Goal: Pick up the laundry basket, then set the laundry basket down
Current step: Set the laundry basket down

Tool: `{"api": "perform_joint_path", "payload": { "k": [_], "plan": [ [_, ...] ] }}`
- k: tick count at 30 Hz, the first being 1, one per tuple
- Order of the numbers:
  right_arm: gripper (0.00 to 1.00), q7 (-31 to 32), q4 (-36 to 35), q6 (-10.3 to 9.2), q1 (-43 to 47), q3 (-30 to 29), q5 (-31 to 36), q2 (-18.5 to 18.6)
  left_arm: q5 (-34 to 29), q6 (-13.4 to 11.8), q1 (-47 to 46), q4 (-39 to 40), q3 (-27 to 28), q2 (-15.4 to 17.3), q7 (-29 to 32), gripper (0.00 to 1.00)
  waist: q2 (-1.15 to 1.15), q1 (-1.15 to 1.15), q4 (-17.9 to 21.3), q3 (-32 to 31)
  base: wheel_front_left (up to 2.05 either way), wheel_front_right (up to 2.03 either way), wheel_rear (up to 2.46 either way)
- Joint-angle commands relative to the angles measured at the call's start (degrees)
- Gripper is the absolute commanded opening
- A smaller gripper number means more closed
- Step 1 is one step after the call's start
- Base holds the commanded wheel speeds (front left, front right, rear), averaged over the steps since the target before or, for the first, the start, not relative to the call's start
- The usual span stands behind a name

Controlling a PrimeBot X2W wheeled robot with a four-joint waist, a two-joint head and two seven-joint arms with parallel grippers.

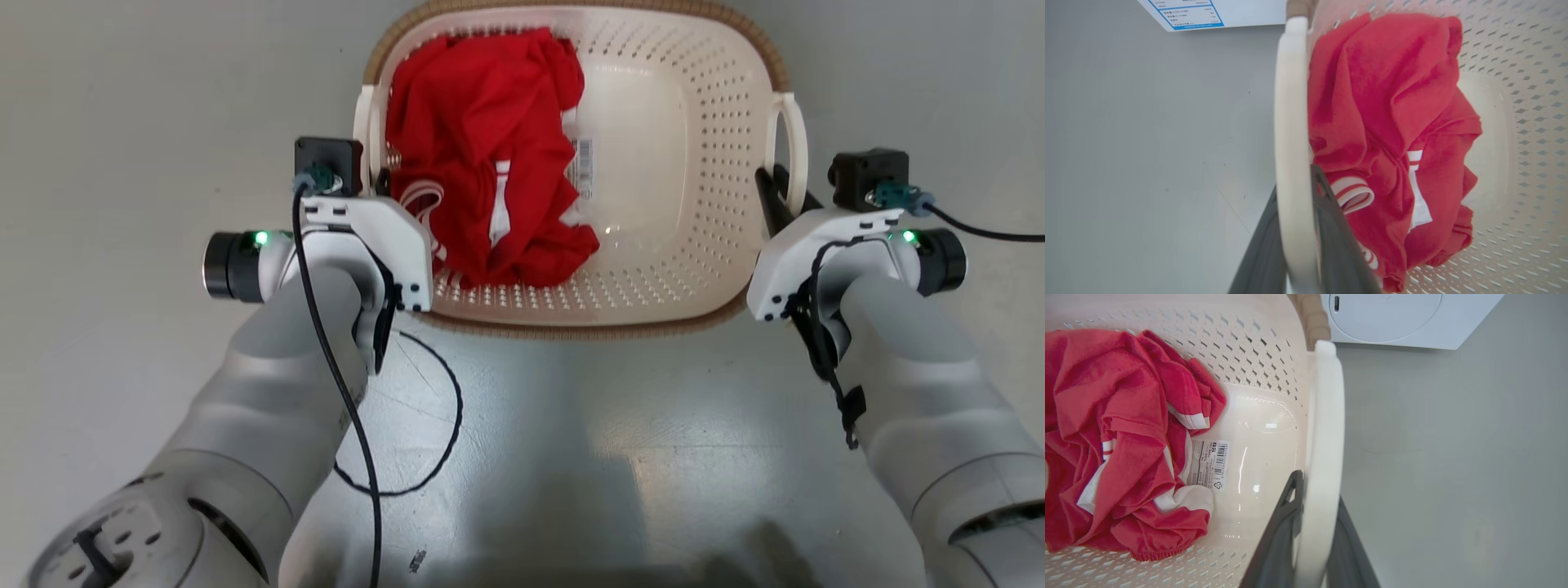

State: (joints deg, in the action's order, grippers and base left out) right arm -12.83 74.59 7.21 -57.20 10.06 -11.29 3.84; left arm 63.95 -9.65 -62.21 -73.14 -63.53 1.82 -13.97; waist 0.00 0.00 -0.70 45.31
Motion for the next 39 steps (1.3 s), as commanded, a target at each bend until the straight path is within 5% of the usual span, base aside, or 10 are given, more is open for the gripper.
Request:
{"api": "perform_joint_path", "payload": {
  "k": [1, 18, 39],
  "plan": [
    [0.00, -1.19, -0.64, 0.28, 0.18, 0.43, 1.50, -0.96, -0.85, -0.72, -2.88, 0.42, 1.06, 1.13, -0.99, 0.00, 0.00, 0.00, 0.06, 0.84, 0.00, 0.00, 0.00],
    [0.00, -2.15, -5.16, 0.28, -1.07, -7.13, 9.41, -0.96, -8.74, -1.94, -3.72, 7.88, 9.25, 3.45, -1.02, 0.00, 0.00, 0.00, 0.03, 5.55, 0.00, 0.00, 0.00],
    [0.00, -2.17, -6.81, 0.28, 0.12, -10.83, 11.65, -0.96, -14.06, 0.06, -4.03, 4.79, 14.78, 2.53, -1.03, 0.00, 0.00, 0.00, -0.06, 8.74, 0.00, 0.00, 0.00]
  ]
}}
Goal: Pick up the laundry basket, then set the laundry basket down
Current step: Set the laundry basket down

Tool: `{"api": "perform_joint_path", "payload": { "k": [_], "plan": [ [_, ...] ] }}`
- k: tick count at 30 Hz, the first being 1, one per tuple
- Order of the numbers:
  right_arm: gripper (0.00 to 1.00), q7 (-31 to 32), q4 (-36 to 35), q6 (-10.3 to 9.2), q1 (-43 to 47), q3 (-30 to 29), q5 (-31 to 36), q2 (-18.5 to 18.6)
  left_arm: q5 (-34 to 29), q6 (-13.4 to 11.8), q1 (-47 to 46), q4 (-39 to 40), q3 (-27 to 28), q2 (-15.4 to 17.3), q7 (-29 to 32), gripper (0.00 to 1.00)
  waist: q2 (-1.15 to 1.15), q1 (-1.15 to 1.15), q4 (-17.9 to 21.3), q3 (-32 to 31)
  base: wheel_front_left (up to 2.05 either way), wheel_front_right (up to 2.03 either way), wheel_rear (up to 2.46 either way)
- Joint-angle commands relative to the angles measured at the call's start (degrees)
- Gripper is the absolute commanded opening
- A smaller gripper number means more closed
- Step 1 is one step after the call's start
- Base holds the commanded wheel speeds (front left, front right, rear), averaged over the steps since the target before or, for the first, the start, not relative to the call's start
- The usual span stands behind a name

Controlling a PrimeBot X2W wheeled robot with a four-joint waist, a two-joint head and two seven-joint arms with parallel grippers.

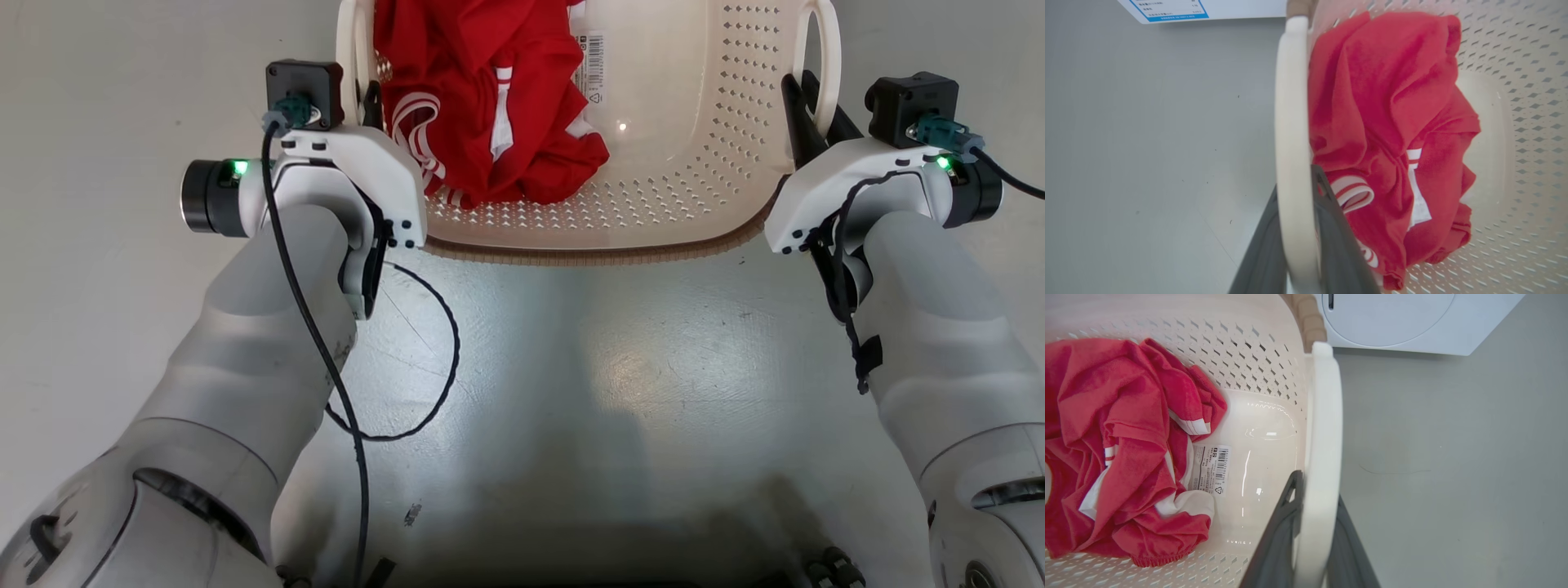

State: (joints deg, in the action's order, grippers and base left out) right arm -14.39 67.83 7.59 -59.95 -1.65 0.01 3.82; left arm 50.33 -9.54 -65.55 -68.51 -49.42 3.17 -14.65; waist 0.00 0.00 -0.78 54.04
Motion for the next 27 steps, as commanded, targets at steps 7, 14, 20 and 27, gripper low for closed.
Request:
{"api": "perform_joint_path", "payload": {
  "k": [7, 14, 20, 27],
  "plan": [
    [0.00, -0.61, 0.46, -0.10, 2.86, 1.26, -0.27, -0.94, -1.35, 0.40, -1.10, -0.75, 1.59, 0.92, -0.35, 0.00, 0.00, 0.00, 0.38, 0.47, 0.00, 0.00, 0.00],
    [0.00, -0.61, 0.78, -0.10, 3.13, 1.53, -0.90, -0.94, -1.89, 0.87, -1.09, -1.82, 2.19, 0.67, -0.35, 0.00, 0.00, 0.00, 0.64, 0.26, 0.00, 0.00, 0.00],
    [0.00, -0.61, 1.06, -0.10, 3.31, 2.51, -2.25, -0.94, -2.01, 1.35, -1.05, -2.76, 2.40, 0.44, -0.35, 0.00, 0.00, 0.00, 0.73, -0.23, 0.00, 0.00, 0.00],
    [0.00, -0.61, 1.49, -0.10, 3.37, 3.70, -3.43, -0.94, -1.71, 1.89, -0.76, -3.93, 2.10, 0.18, -0.28, 0.00, 0.00, 0.00, 0.78, -0.58, 0.00, 0.00, 0.00]
  ]
}}
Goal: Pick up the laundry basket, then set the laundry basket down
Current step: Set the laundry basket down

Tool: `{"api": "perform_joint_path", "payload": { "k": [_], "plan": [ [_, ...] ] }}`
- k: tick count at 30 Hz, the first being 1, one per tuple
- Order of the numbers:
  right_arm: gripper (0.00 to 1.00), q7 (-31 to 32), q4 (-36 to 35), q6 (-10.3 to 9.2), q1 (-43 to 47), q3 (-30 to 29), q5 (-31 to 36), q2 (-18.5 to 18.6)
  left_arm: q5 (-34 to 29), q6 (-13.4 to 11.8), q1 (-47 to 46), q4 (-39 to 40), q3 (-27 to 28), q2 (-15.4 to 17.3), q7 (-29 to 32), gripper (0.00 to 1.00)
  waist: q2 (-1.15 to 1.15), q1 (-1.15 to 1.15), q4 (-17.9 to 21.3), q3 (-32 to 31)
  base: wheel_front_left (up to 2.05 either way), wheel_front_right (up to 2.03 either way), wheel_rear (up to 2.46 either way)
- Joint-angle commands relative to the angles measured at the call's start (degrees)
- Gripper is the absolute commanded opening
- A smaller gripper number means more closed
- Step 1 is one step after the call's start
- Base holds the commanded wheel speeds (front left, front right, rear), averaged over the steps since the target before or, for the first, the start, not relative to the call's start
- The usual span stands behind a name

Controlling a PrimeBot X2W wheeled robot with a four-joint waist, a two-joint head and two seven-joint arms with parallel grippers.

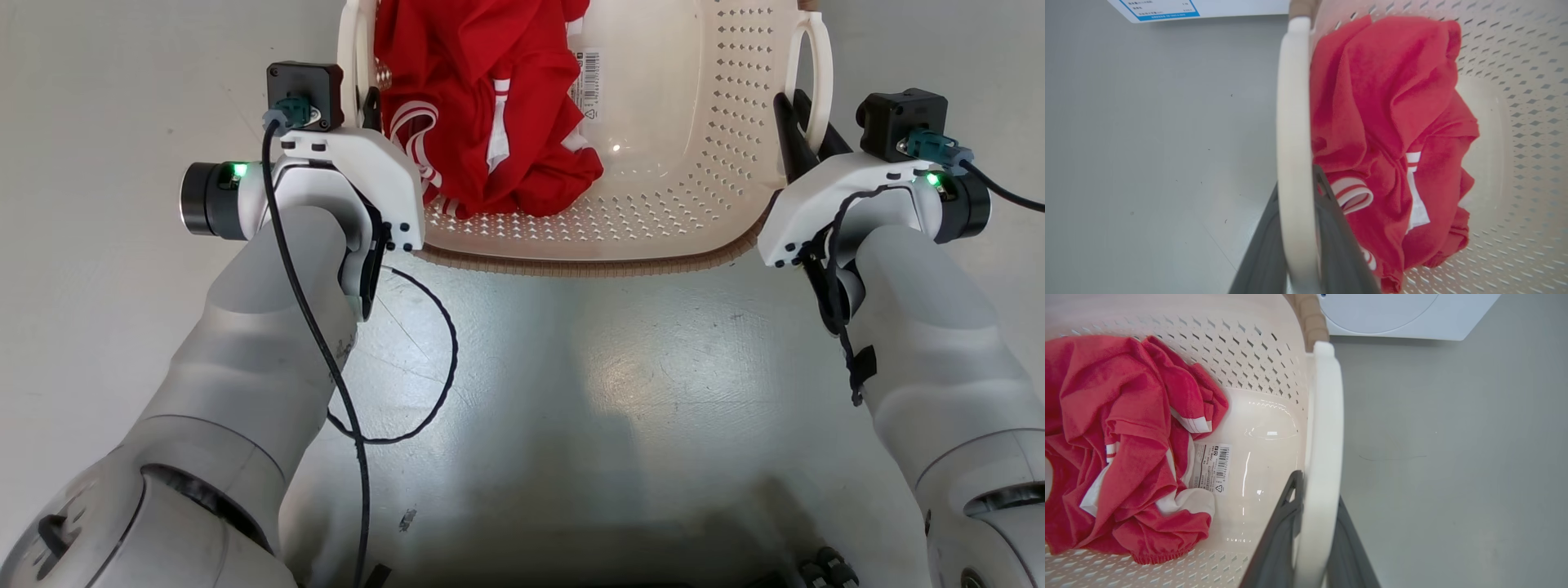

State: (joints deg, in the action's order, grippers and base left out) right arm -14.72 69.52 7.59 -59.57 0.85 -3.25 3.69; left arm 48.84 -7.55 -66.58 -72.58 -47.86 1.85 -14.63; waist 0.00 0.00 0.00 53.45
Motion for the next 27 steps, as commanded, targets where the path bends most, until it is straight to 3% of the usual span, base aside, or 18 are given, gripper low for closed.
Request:
{"api": "perform_joint_path", "payload": {
  "k": [1, 6, 7, 8, 9, 10, 20, 27],
  "plan": [
    [0.00, -0.28, -0.12, -0.10, 2.91, 1.33, -0.32, -0.81, -0.16, 0.01, 0.18, -0.09, 0.46, 1.48, -0.30, 0.00, 0.00, 0.00, 0.06, 0.05, 0.00, 0.00, 0.00],
    [0.00, -0.28, 0.05, -0.10, 2.82, 1.05, -0.23, -0.81, 0.20, 0.08, 0.12, -0.53, 0.48, 1.42, -0.28, 0.03, 0.00, 0.00, 0.10, 0.11, 0.00, 0.00, 0.00],
    [0.37, -0.28, 0.02, -0.10, 2.80, 0.68, -0.09, -0.81, 0.33, 0.06, 0.10, -0.59, 0.55, 1.41, -0.28, 0.40, 0.00, 0.00, 0.14, 0.13, 0.00, 0.00, 0.00],
    [0.84, -0.28, -0.02, -0.10, 2.78, 0.28, 0.16, -0.81, 0.39, 0.02, 0.07, -0.65, 0.56, 1.40, -0.28, 0.79, 0.00, 0.00, 0.16, 0.14, 0.00, 0.00, 0.00],
    [0.84, -0.28, -0.02, -0.10, 2.78, 0.28, 0.16, -0.81, 0.39, 0.02, 0.07, -0.65, 0.56, 1.40, -0.28, 0.79, 0.00, 0.00, 0.16, 0.14, 0.00, 0.00, 0.00],
    [1.00, -0.28, -0.17, -0.10, 2.78, -0.25, 0.50, -0.81, 0.46, -0.11, 0.09, -0.70, 0.59, 1.39, -0.28, 1.00, 0.00, 0.00, 0.22, 0.12, 0.00, 0.00, 0.00],
    [1.00, -0.28, -2.38, -0.10, 3.65, -3.44, 2.19, -0.81, 0.91, -0.77, 0.36, -0.99, 0.84, 1.28, -0.33, 1.00, 0.00, 0.00, 0.24, -1.09, 0.00, 0.00, 0.00],
    [1.00, -0.28, -5.71, -0.10, 6.01, -1.65, -1.61, -0.81, 0.51, -0.87, 1.74, 1.01, 2.23, 1.47, -0.36, 1.00, 0.00, 0.00, 0.37, -4.35, 0.00, 0.00, 0.00]
  ]
}}
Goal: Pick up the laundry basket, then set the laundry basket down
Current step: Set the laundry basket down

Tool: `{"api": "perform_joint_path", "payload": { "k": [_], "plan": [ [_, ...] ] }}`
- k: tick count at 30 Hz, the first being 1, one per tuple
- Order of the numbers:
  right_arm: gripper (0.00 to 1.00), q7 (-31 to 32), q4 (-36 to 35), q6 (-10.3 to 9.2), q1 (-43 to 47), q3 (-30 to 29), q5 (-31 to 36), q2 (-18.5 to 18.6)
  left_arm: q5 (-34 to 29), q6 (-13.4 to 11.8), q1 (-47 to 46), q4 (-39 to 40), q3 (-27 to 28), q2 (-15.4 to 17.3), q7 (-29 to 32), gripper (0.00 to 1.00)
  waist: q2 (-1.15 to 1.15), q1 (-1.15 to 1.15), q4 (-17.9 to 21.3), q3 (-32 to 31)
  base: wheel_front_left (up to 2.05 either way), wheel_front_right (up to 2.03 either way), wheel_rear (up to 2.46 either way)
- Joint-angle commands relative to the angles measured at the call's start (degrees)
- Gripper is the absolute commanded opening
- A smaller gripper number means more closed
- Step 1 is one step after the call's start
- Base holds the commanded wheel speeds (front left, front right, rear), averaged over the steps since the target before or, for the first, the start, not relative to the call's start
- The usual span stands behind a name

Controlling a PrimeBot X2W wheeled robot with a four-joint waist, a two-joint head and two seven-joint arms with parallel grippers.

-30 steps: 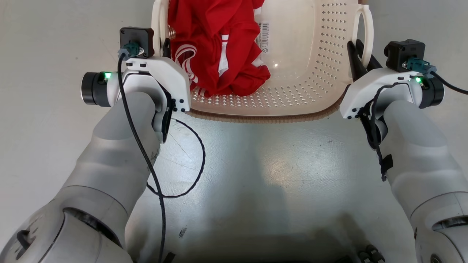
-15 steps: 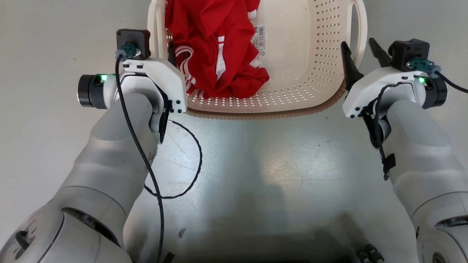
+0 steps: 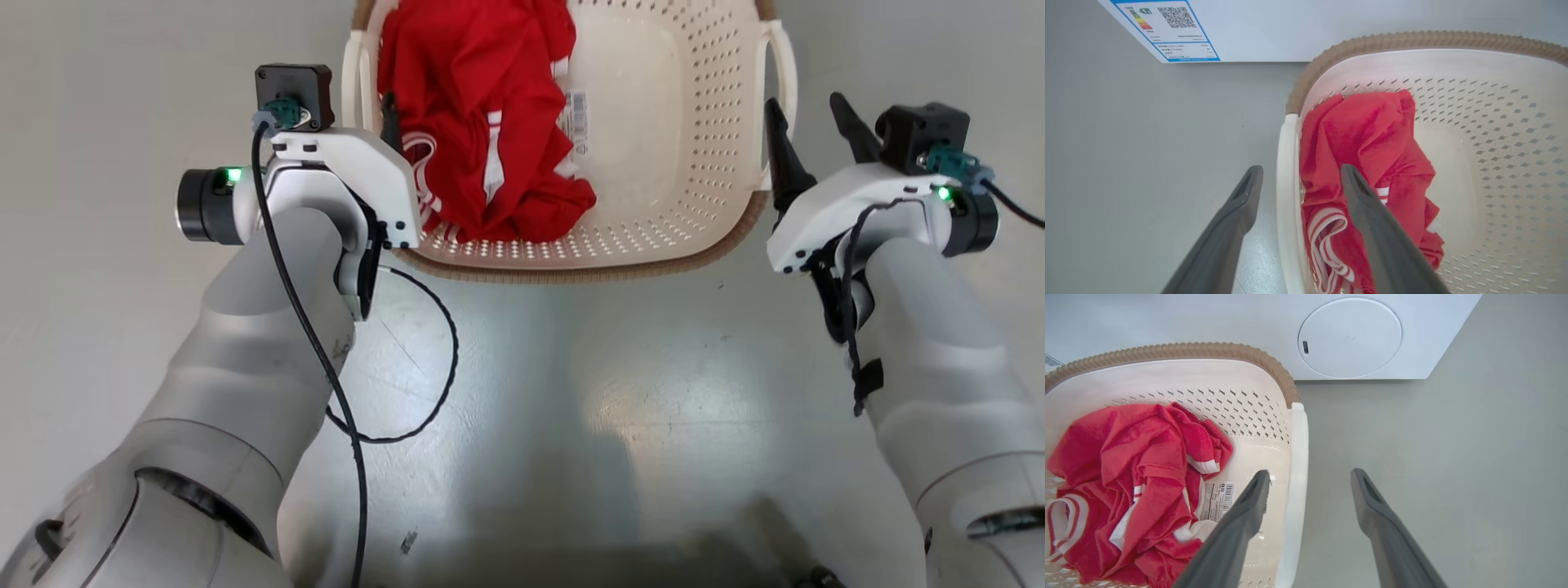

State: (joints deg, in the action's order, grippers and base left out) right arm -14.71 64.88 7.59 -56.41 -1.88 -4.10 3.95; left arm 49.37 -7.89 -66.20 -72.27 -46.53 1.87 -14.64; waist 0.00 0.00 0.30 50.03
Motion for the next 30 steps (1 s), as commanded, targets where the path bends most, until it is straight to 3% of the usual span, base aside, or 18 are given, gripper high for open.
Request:
{"api": "perform_joint_path", "payload": {
  "k": [1, 11, 21, 30],
  "plan": [
    [1.00, -0.29, -1.91, -0.10, 3.40, 1.70, -1.86, -1.07, -0.11, -0.53, 1.82, 1.24, 1.29, 1.58, -0.35, 1.00, 0.00, 0.00, 0.12, -1.54, 0.00, 0.00, 0.00],
    [1.00, -0.29, -11.60, -0.10, 11.46, 5.37, -8.87, -1.07, -2.68, -1.09, 8.77, 8.45, 6.85, 3.54, -0.35, 1.00, 0.00, 0.00, 1.06, -9.84, 0.00, 0.00, 0.00],
    [1.00, -0.29, -24.35, -0.10, 21.72, 1.37, -6.75, -1.07, -8.62, -0.27, 20.71, 20.78, 17.98, 4.52, -0.35, 1.00, 0.00, 0.00, 1.28, -20.94, 0.00, 0.00, 0.00],
    [1.00, -0.29, -31.13, -0.10, 28.73, -0.48, -5.19, -1.07, -14.34, 1.29, 31.04, 30.05, 26.91, 3.64, -0.36, 1.00, 0.00, 0.00, 1.20, -29.51, 0.00, 0.00, 0.00]
  ]
}}
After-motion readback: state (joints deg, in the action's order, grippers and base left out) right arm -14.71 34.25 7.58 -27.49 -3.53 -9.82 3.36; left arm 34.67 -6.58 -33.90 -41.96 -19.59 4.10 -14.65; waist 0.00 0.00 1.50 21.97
